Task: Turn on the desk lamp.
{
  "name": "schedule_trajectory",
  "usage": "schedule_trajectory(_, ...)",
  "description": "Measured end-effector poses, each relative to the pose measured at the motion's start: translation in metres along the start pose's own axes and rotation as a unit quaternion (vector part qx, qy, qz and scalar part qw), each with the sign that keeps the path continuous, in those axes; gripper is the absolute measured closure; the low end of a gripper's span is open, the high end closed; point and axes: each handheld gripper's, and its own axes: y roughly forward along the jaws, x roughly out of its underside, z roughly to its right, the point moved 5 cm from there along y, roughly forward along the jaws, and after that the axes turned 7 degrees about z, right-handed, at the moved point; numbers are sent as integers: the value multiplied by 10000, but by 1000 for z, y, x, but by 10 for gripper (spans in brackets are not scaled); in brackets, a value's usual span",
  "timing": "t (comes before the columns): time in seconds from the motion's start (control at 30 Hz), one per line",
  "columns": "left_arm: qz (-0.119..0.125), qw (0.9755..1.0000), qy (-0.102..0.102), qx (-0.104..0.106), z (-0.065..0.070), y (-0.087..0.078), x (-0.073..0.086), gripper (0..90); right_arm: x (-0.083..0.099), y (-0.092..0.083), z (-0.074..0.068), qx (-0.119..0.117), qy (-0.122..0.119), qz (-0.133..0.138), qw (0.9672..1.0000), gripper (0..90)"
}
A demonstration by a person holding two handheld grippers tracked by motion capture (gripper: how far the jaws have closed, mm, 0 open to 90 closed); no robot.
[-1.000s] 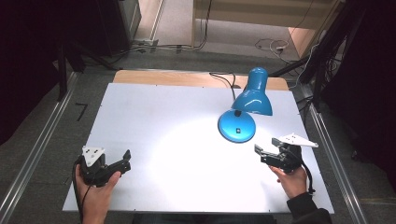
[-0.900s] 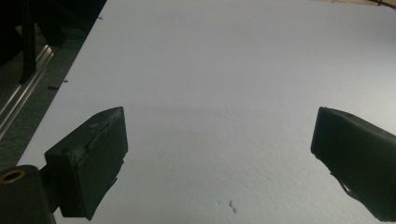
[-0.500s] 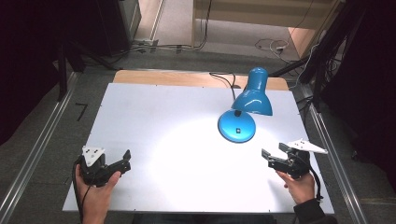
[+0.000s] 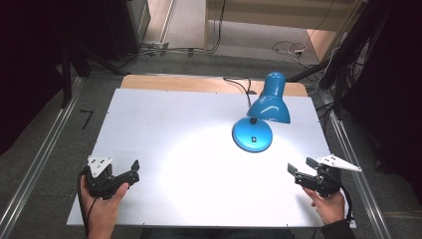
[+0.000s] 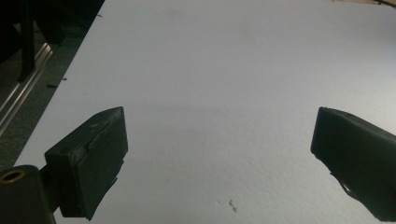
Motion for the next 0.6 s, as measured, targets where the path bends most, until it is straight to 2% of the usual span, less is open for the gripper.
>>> schedule_trajectory(0.43, -3, 10000, -1, -5, 0, 0, 0, 44, 8, -16, 14, 165, 7, 28, 9999, 166)
schedule_trajectory(0.53, -4, 10000, 1, -11, 1, 0, 0, 44, 11, -17, 21, 268, 33, -8, 9996, 130)
schedule_trajectory(0.6, -8, 10000, 10, -5, 1, 0, 0, 44, 16, -13, 29, 387, 55, -129, 9992, 107)
